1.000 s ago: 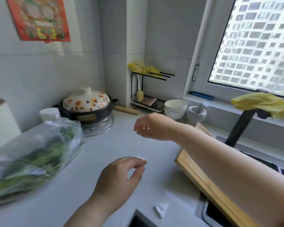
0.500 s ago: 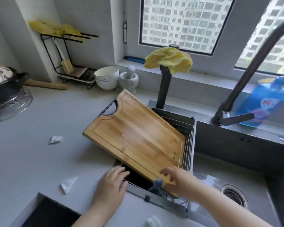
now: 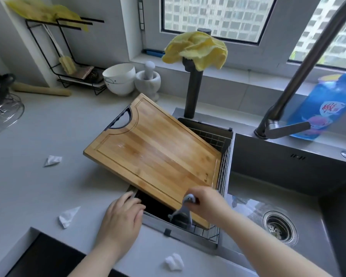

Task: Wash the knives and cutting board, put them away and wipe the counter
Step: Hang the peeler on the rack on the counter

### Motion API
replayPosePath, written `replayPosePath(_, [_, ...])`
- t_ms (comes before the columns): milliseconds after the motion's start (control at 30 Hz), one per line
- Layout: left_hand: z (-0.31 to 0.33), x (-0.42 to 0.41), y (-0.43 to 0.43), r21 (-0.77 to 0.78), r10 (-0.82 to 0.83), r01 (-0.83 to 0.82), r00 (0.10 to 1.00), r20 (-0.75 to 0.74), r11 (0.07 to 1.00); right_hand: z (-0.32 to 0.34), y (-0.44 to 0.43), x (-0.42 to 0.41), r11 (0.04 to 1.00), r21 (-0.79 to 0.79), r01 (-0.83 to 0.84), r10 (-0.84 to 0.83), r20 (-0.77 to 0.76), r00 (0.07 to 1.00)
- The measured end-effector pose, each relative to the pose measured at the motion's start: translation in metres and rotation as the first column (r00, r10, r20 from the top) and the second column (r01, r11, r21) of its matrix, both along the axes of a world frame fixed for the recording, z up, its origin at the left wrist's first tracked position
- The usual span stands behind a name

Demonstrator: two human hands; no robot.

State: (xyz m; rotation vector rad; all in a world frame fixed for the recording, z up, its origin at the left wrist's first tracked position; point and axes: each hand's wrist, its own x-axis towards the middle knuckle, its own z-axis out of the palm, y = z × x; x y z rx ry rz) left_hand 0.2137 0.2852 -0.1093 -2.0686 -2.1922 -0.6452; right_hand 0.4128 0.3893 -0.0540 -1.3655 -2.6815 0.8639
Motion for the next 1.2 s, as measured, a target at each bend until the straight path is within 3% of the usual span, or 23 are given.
replayPosePath(133, [0.000,0.000,0.000,-0.004,-0.007,0.007,1.000,-0.017,1.000,0.032,0.007,0.020,0.980,0.010,0.200,-0.194,-0.216,0.957])
replayPosePath(233, [0.000,0.001,0.000,0.005,-0.005,0.005,1.000,-0.016,1.000,0.050,0.011,0.043,0.927,-0.129,0.351,-0.372,-0.415,0.831])
replayPosePath(300, [0.000,0.001,-0.001,-0.004,-0.009,0.009,1.000,-0.024,1.000,0.054,0.013,0.062,0.832,-0.366,0.417,-0.555,-0.555,0.620])
replayPosePath(367, [0.002,0.002,-0.002,-0.017,-0.006,0.006,0.999,-0.039,1.000,0.050,0.015,0.085,0.638,-0.630,0.442,-0.769,-0.544,0.336])
replayPosePath(400, [0.002,0.002,-0.001,-0.013,-0.008,0.007,0.999,-0.053,1.000,0.044,0.015,0.096,0.535,-0.683,0.497,-0.840,-0.492,0.228])
replayPosePath(433, [0.002,0.002,-0.001,-0.009,-0.012,0.011,0.998,-0.064,1.000,0.036,0.015,0.109,0.460,-0.649,0.606,-0.877,-0.437,0.198])
replayPosePath(500, [0.004,0.003,-0.002,-0.036,-0.018,0.015,0.997,-0.078,0.999,0.022,0.014,0.134,0.382,-0.387,0.839,-0.910,-0.314,0.270])
replayPosePath(533, [0.005,0.003,-0.002,-0.062,-0.016,0.011,0.997,-0.079,0.998,0.020,0.012,0.143,0.402,-0.244,0.883,-0.902,-0.272,0.336])
replayPosePath(633, [0.005,0.004,-0.002,-0.076,0.000,-0.003,0.999,-0.045,0.997,0.015,0.009,0.159,0.427,-0.162,0.890,-0.891,-0.242,0.383])
replayPosePath(733, [0.006,0.004,-0.004,-0.097,-0.004,0.000,0.999,-0.046,0.995,0.006,0.011,0.163,0.470,0.007,0.882,-0.876,-0.115,0.468])
replayPosePath(800, [0.007,0.006,-0.004,-0.159,0.002,0.002,1.000,0.028,0.987,0.009,0.015,0.160,0.461,-0.035,0.887,-0.880,-0.145,0.451])
replayPosePath(900, [0.013,0.005,-0.003,-0.164,0.096,-0.053,0.958,0.270,0.985,0.023,0.029,0.150,0.426,-0.174,0.888,-0.891,-0.254,0.377])
replayPosePath(1033, [0.044,-0.013,0.004,0.016,0.085,-0.100,0.915,0.394,0.995,0.062,0.045,0.106,0.540,-0.404,0.738,-0.806,-0.500,0.317])
replayPosePath(1200, [0.087,-0.076,0.018,0.158,0.139,-0.217,0.908,0.396,0.963,0.103,0.063,0.033,0.729,-0.426,0.535,-0.645,-0.689,0.330])
